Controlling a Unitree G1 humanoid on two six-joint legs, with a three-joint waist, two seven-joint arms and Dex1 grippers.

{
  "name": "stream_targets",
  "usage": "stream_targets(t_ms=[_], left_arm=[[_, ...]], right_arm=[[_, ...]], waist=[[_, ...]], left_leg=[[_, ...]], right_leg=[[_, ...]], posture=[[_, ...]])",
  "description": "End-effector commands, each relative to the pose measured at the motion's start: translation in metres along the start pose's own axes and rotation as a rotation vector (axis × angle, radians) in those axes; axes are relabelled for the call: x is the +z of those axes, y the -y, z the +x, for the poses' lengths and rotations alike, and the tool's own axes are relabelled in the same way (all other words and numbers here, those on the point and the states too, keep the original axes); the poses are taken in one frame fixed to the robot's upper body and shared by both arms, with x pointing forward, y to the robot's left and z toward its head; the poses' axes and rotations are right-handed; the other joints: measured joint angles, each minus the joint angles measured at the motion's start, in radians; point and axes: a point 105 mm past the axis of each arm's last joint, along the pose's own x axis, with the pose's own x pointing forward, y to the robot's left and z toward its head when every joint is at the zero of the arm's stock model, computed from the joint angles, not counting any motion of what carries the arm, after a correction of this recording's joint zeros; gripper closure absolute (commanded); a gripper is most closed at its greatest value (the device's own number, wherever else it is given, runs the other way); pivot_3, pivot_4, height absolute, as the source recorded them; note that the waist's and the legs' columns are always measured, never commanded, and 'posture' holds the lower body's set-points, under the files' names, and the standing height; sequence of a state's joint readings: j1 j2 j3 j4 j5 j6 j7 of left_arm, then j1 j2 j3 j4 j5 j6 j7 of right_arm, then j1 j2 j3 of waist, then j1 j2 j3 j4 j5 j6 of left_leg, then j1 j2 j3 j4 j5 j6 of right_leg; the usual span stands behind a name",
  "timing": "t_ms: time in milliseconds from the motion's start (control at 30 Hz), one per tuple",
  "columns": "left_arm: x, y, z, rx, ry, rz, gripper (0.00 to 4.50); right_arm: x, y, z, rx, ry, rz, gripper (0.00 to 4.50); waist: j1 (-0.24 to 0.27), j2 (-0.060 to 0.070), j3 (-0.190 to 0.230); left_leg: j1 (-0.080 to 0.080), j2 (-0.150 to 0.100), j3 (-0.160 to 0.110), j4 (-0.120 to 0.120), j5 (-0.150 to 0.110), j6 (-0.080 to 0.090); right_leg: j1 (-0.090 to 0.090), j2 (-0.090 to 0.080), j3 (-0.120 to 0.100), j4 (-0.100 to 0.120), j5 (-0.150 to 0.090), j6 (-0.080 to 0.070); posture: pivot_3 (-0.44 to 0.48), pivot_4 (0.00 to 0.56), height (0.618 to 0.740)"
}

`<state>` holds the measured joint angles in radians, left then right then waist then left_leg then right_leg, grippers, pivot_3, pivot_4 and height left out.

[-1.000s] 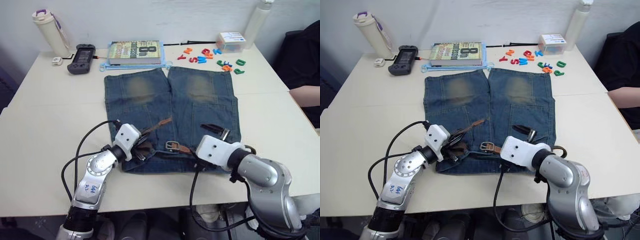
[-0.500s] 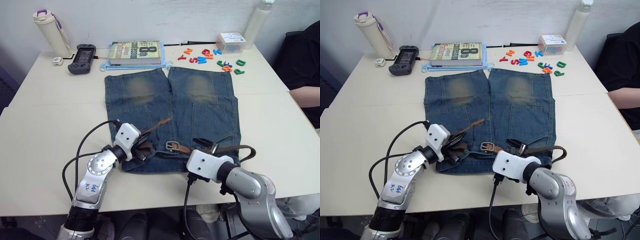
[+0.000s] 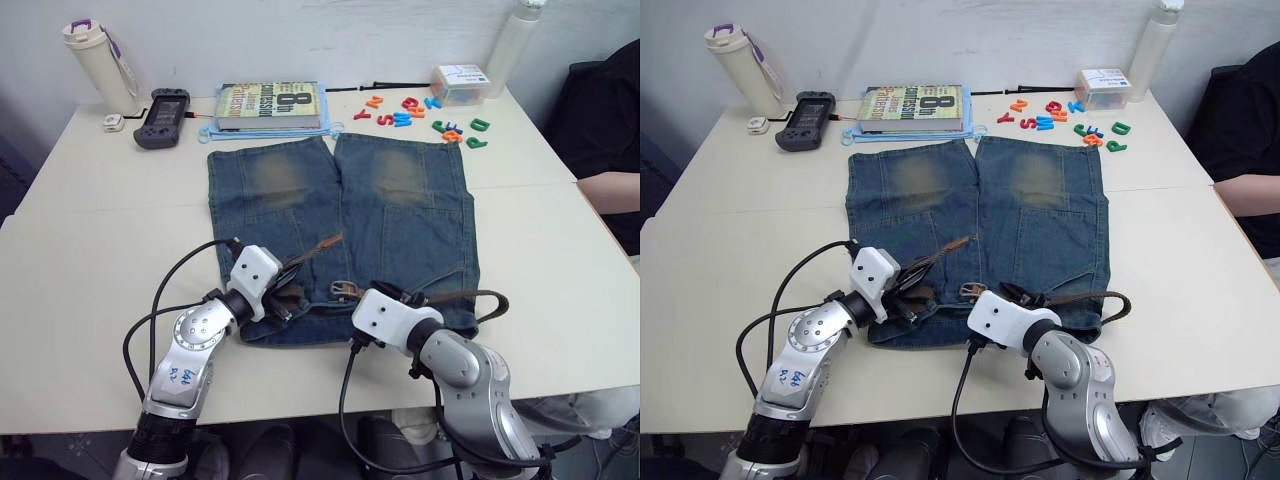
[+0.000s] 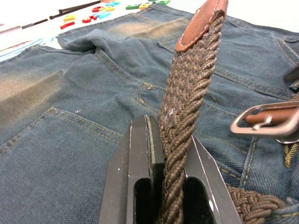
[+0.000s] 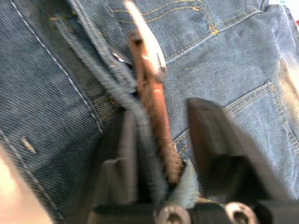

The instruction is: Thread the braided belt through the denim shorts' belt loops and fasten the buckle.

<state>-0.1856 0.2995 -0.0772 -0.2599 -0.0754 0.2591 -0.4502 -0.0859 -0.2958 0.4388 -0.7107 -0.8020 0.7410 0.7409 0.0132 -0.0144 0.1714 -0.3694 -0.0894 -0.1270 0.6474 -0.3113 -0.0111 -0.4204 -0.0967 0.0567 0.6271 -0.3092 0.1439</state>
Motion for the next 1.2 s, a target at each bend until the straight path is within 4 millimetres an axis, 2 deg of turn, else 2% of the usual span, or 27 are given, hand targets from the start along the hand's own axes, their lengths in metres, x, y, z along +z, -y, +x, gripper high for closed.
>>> stream_targets(t_ms=[33,200,567,1033,1200], left_arm=[[0.010,0.002,-0.001,-0.008,0.038,0.011,4.50],[0.013,0.001,0.000,-0.009,0.046,0.013,4.50],[0.018,0.001,0.005,-0.006,0.057,-0.004,4.50],[-0.004,0.020,0.011,-0.108,-0.103,-0.021,4.50],[-0.007,0.019,0.019,-0.108,-0.125,-0.011,4.50]], right_arm=[[0.011,0.008,-0.008,-0.035,0.043,0.030,4.44],[0.015,0.021,-0.007,-0.086,0.053,0.151,4.44],[0.017,0.033,-0.002,-0.151,0.032,0.303,4.44],[0.027,0.046,-0.002,-0.258,0.044,0.353,4.44],[0.030,0.048,-0.002,-0.272,0.057,0.346,4.44]], waist=[[0.000,0.000,0.000],[-0.002,0.000,0.000],[-0.004,0.000,0.000],[-0.014,0.000,0.000],[-0.013,0.000,0.000]], left_leg=[[0.000,0.000,0.000,0.000,0.000,0.000],[0.000,0.000,0.000,0.000,0.000,0.000],[0.000,0.000,0.000,0.000,0.000,0.000],[-0.001,-0.001,0.000,0.000,0.000,0.000],[-0.001,-0.001,0.000,0.000,0.000,0.000]], right_leg=[[0.000,0.000,0.000,0.000,0.000,0.000],[0.000,0.000,0.000,0.000,0.000,0.000],[-0.001,0.000,0.000,0.000,0.000,0.000],[-0.002,-0.001,0.000,0.001,0.000,0.000],[-0.002,-0.001,0.000,0.001,0.000,0.000]], posture=[[0.000,0.150,0.740],[0.000,0.150,0.740],[0.000,0.150,0.740],[0.000,0.150,0.740],[0.000,0.150,0.740]])
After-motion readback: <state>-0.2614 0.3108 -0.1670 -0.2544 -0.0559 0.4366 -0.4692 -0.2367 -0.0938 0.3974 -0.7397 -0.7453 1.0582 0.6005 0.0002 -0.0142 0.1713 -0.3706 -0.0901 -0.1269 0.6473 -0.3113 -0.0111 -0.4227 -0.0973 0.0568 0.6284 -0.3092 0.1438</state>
